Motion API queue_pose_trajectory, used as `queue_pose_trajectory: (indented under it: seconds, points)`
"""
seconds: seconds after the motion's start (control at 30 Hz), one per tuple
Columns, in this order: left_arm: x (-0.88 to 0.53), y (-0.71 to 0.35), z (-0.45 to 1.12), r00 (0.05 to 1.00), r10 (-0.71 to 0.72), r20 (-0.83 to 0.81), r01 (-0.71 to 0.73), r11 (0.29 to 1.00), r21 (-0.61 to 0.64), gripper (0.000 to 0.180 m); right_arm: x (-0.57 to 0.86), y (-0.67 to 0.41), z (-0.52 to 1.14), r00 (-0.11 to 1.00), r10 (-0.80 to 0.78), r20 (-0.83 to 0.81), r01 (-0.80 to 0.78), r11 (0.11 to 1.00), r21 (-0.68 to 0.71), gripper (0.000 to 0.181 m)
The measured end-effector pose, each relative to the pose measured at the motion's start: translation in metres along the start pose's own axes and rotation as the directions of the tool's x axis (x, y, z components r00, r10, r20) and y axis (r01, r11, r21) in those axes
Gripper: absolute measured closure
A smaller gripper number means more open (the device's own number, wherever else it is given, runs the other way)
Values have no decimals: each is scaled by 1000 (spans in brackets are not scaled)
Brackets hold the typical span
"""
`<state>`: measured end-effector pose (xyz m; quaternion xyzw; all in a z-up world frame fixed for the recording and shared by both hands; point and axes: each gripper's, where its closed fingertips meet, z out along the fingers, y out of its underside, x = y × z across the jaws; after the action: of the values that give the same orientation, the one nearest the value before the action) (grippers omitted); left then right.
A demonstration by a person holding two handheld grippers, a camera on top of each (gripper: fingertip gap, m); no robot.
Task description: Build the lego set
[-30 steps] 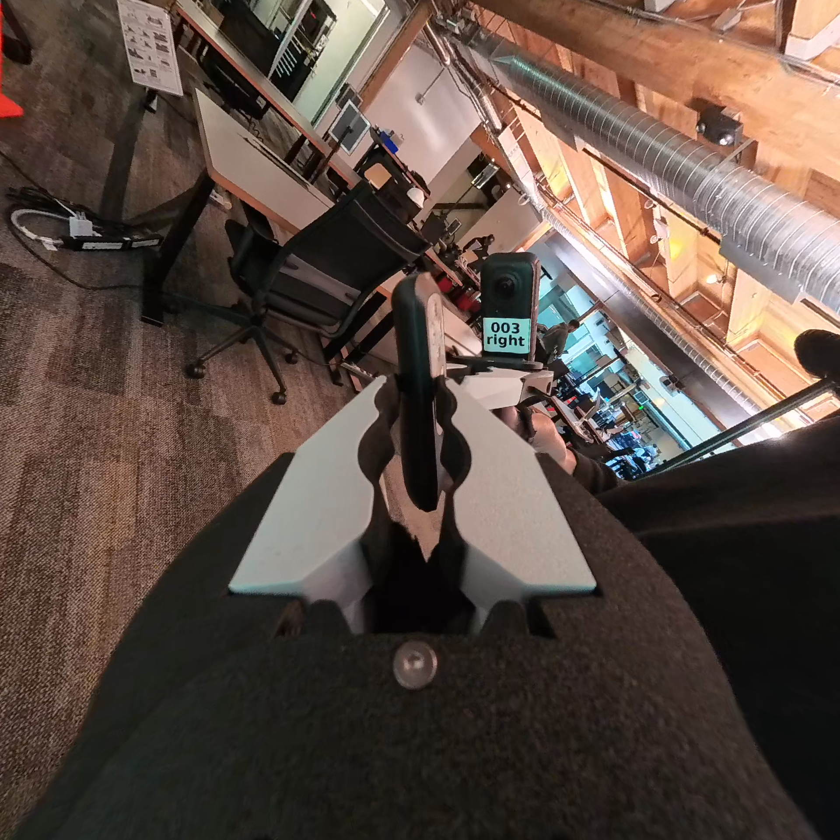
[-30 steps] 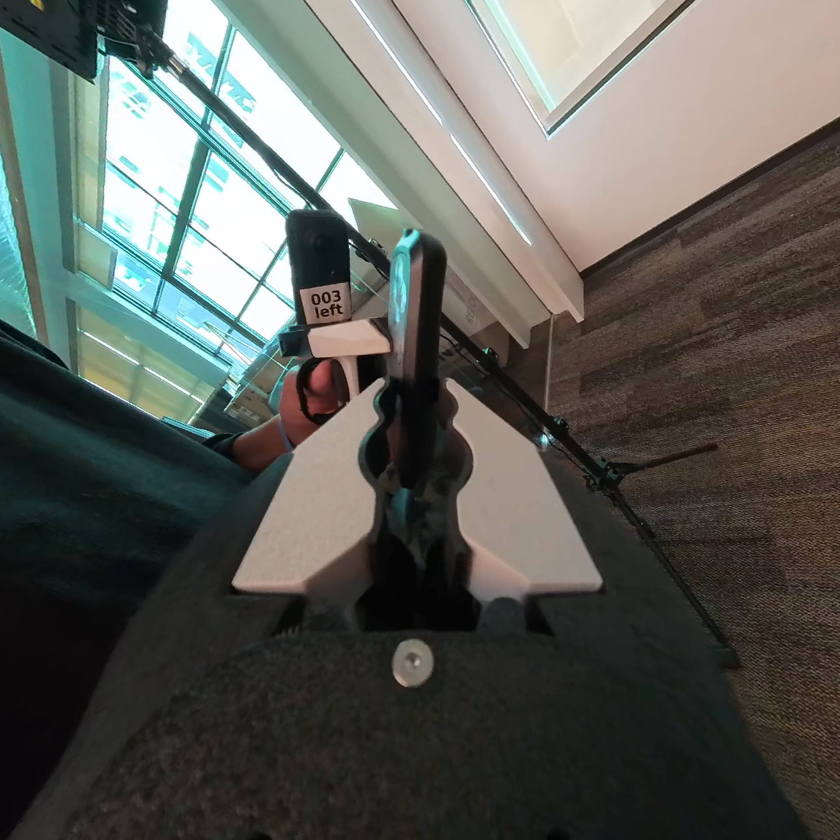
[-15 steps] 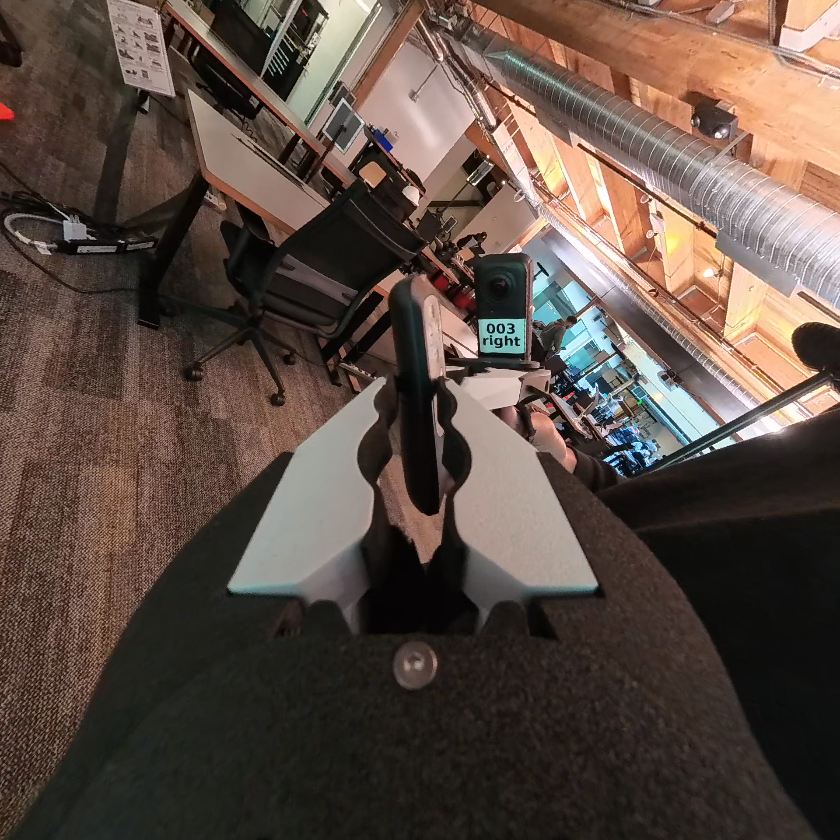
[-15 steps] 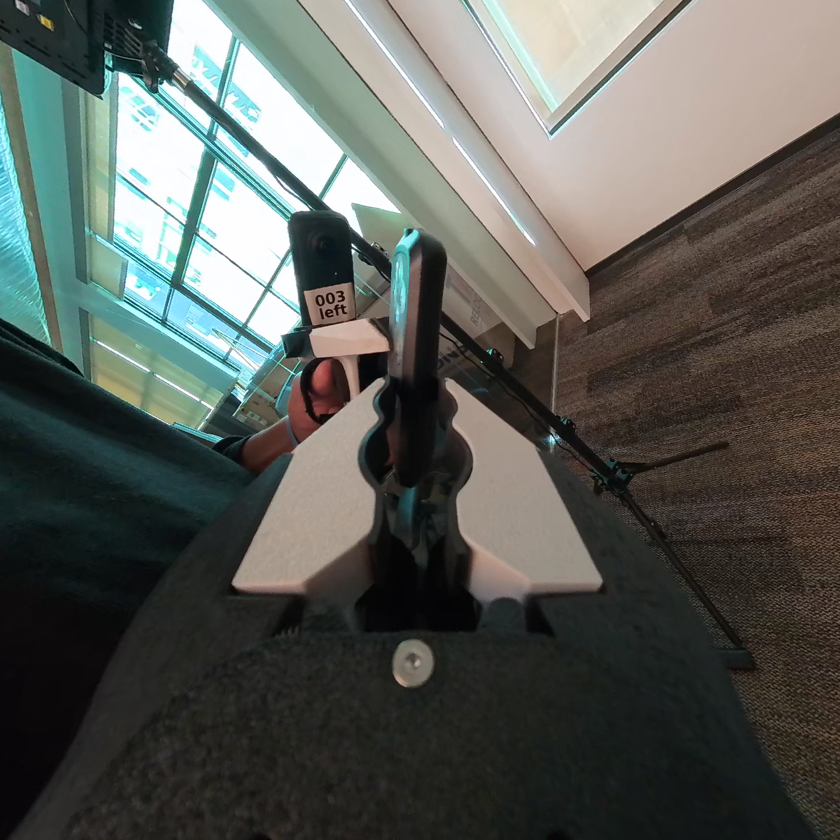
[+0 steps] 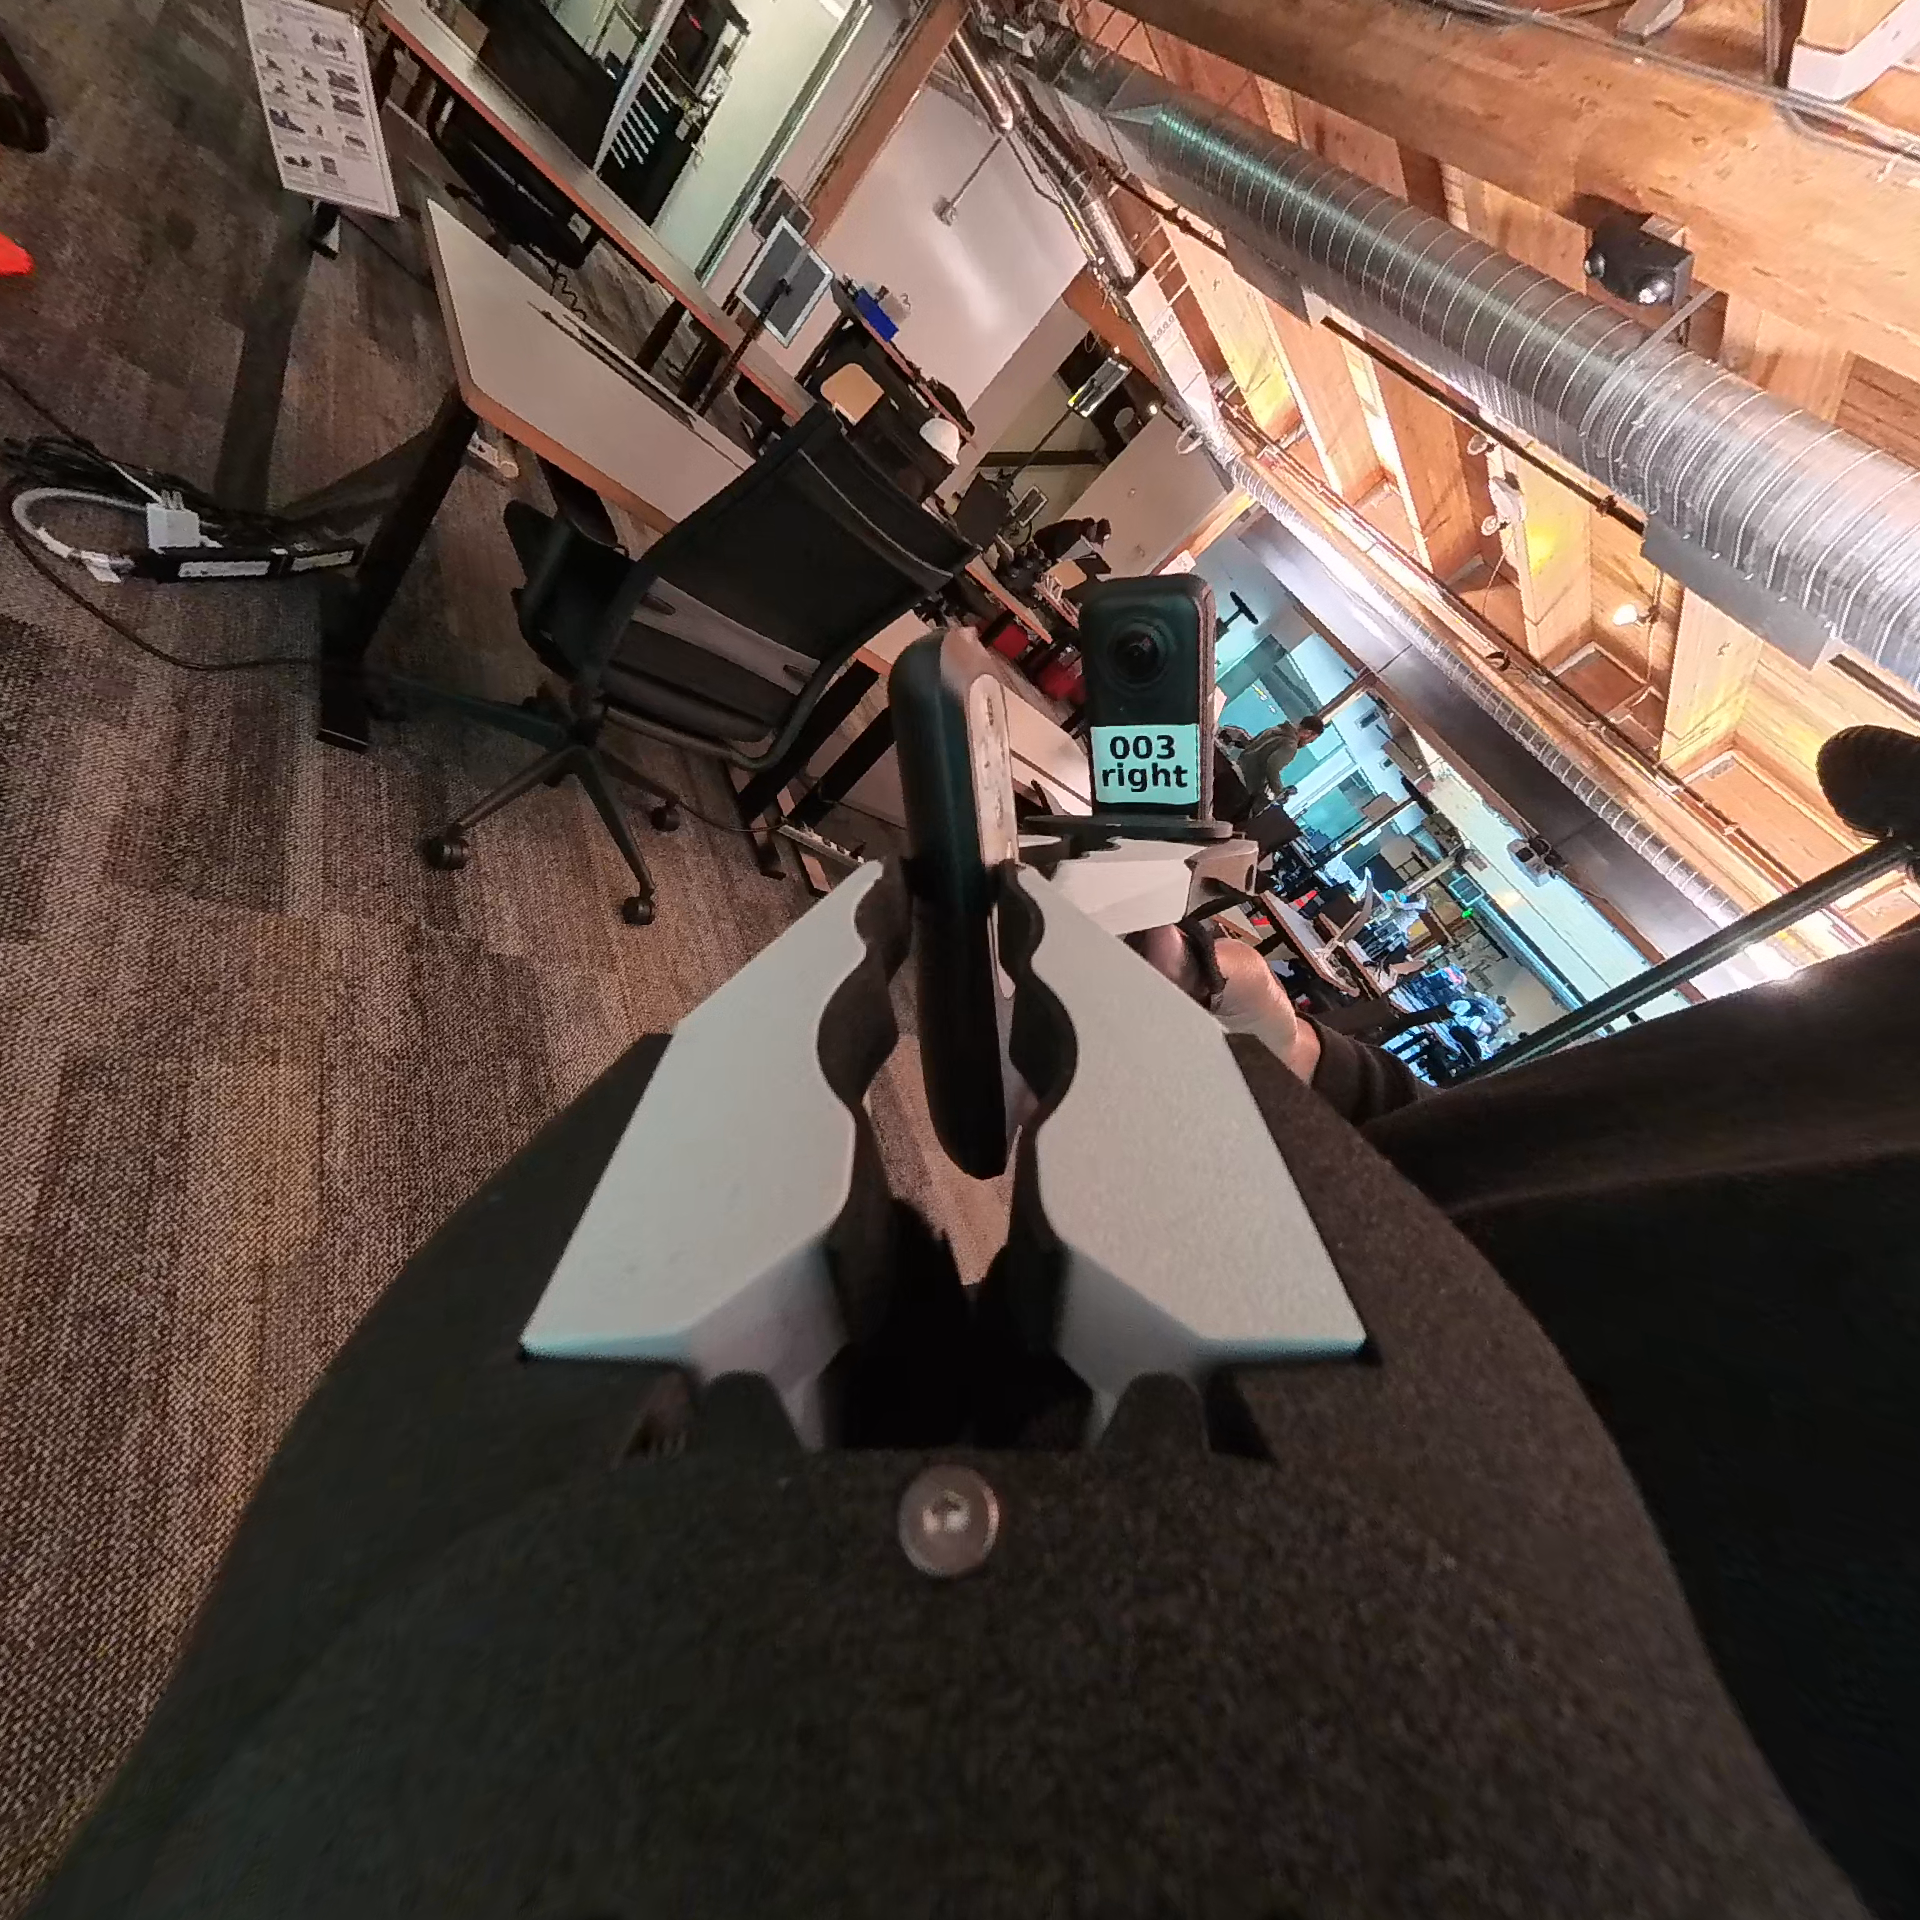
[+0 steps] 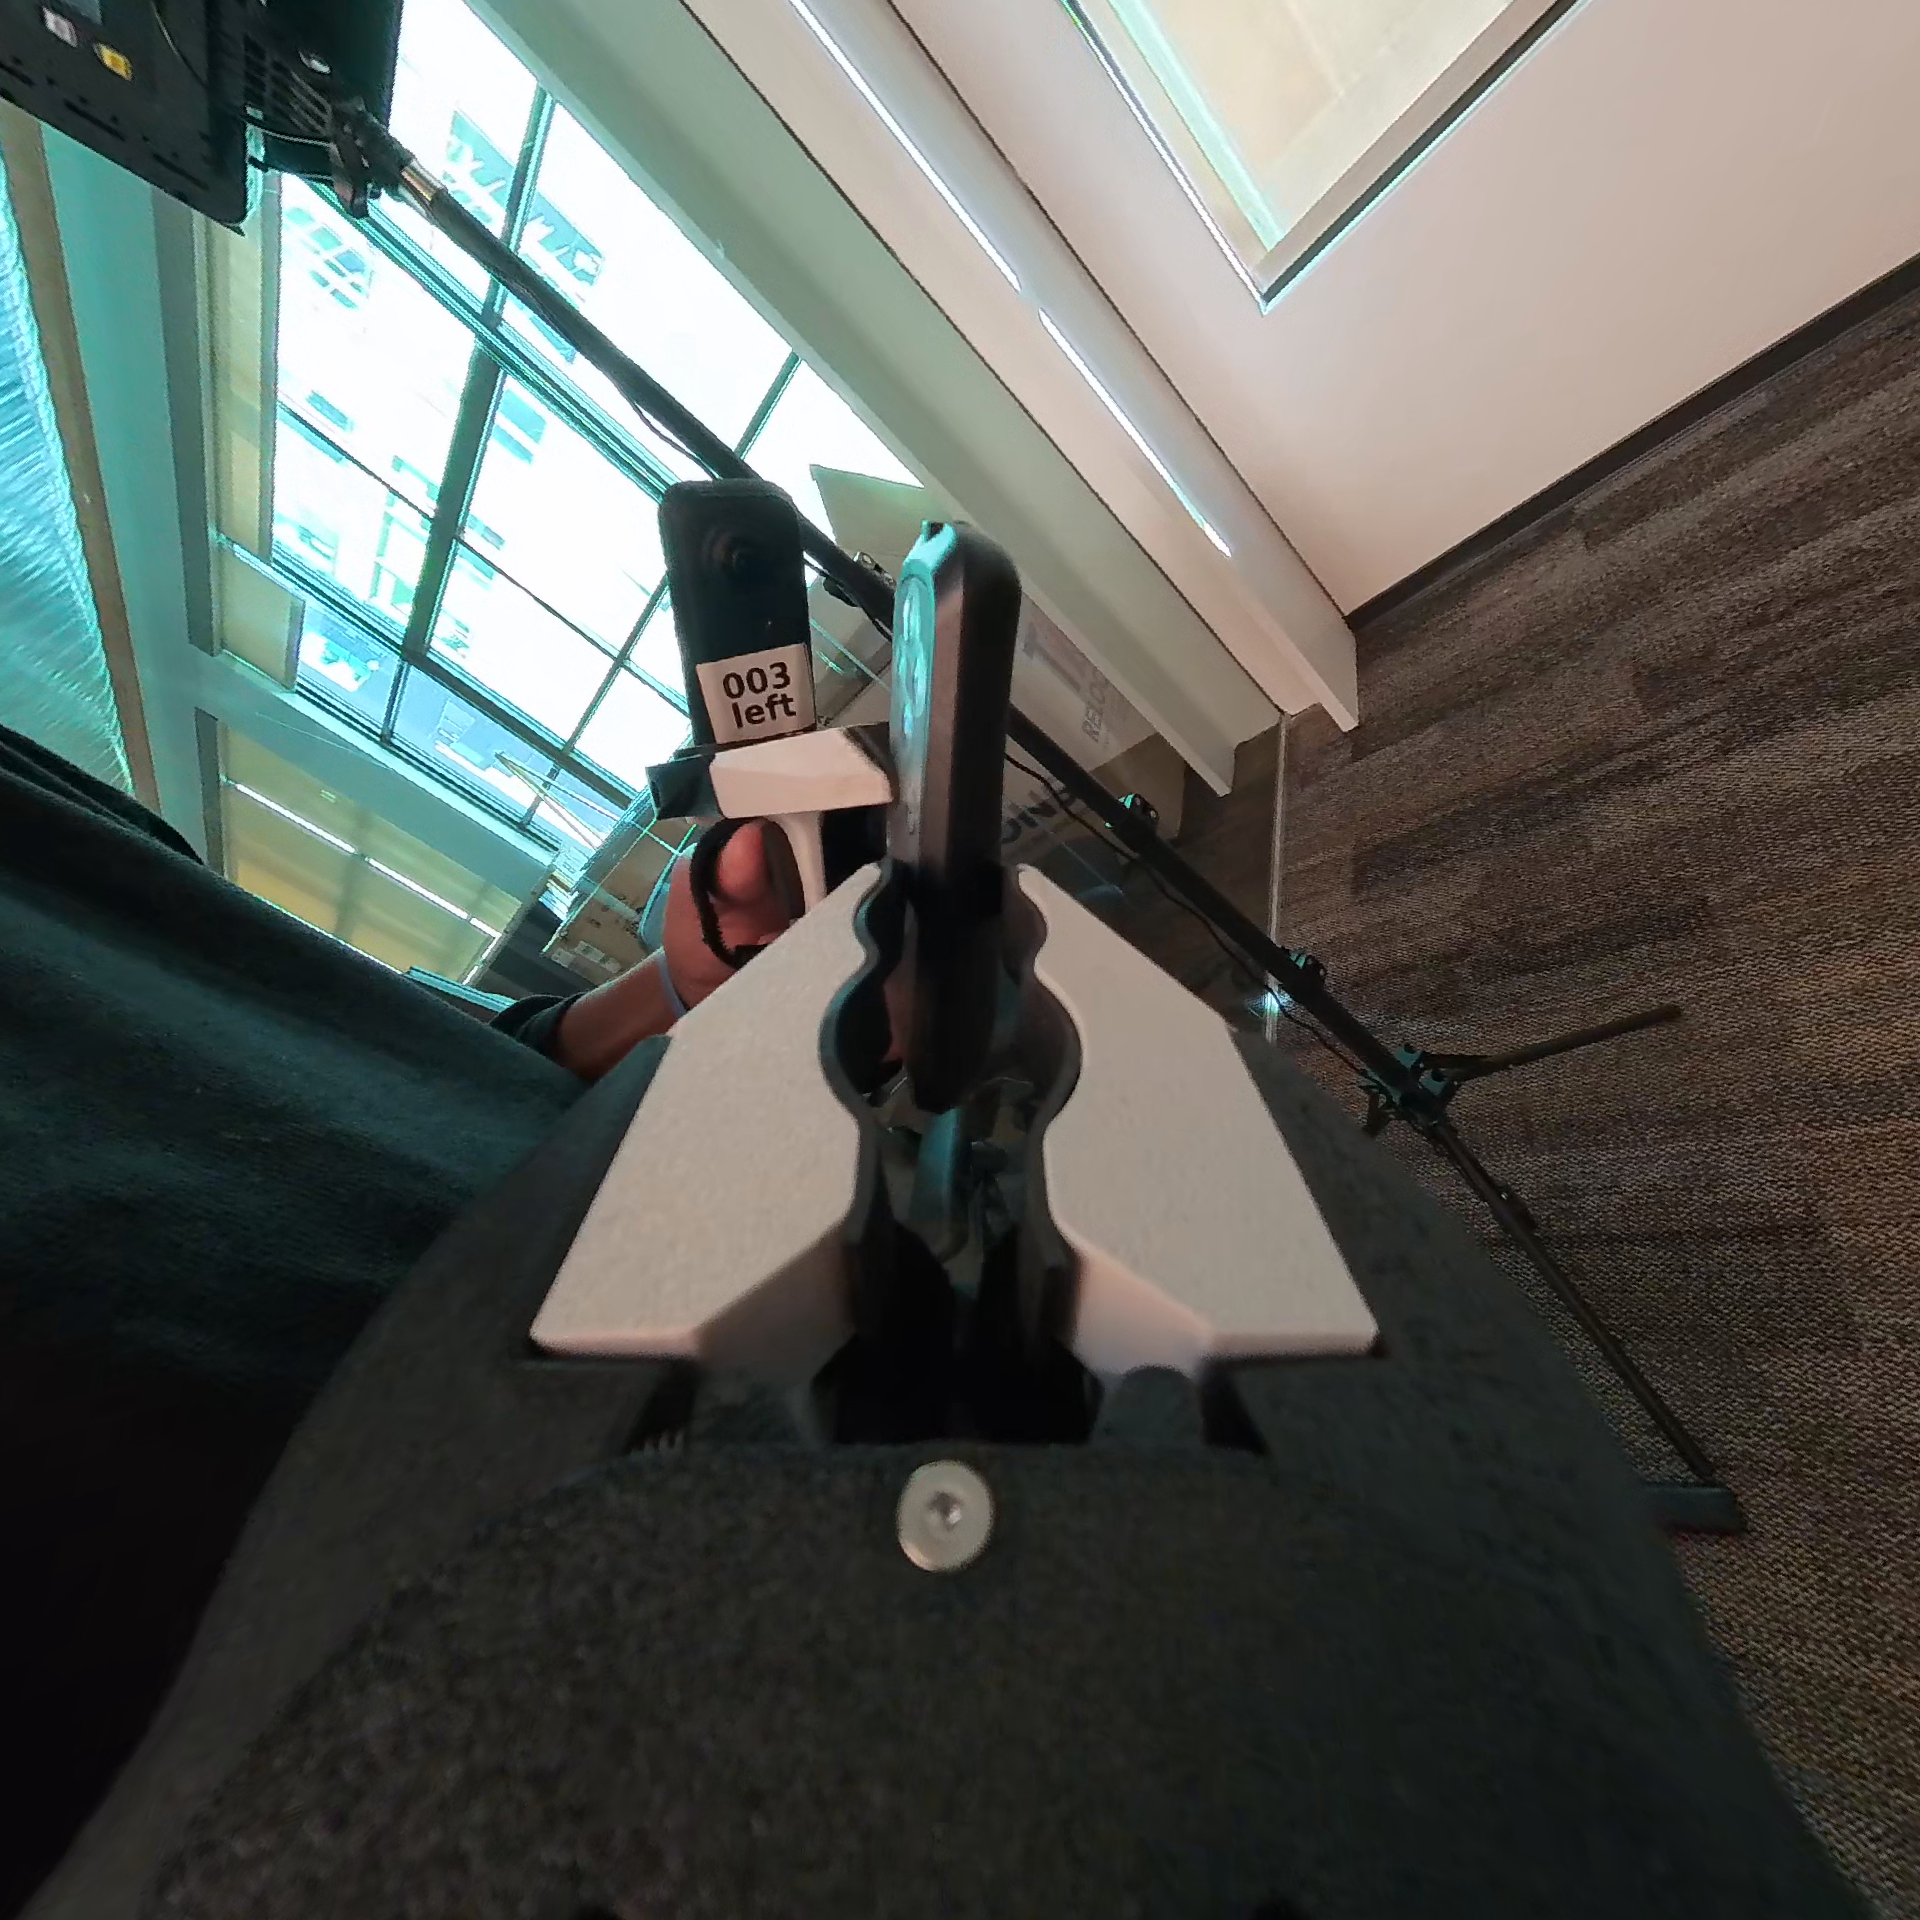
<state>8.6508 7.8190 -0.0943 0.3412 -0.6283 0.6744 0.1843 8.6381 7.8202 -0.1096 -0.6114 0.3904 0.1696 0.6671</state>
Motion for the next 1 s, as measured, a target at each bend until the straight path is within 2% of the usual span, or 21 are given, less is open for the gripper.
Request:
queue_pose_trajectory:
  seconds: [0.17, 0.3, 0.5, 0.73, 0.83, 1.0]
  points:
    - [2, -2, 0, 1000, -25, -16, 26, 999, 19, 166, -2, -2, 0, 1000, -14, 10, 14, 1000, 20, 162]
    - [1, -3, 0, 999, -39, -21, 40, 999, 33, 166, -6, -9, -2, 996, 59, 73, -63, 996, 61, 152]
    - [2, -4, 2, 999, -33, -37, 34, 999, 24, 166, -3, -14, -5, 983, 148, 110, -158, 984, 85, 161]
    - [1, -2, 6, 997, -59, -48, 59, 998, 2, 166, 3, -13, -9, 982, 159, 100, -168, 982, 85, 165]
    - [0, 4, 6, 995, -74, -59, 73, 997, -21, 150, 6, -19, -12, 977, 190, 100, -202, 971, 128, 165]
    - [8, 22, 17, 991, -95, -98, 89, 994, -70, 155, 7, -23, -16, 978, 181, 104, -196, 968, 158, 165]
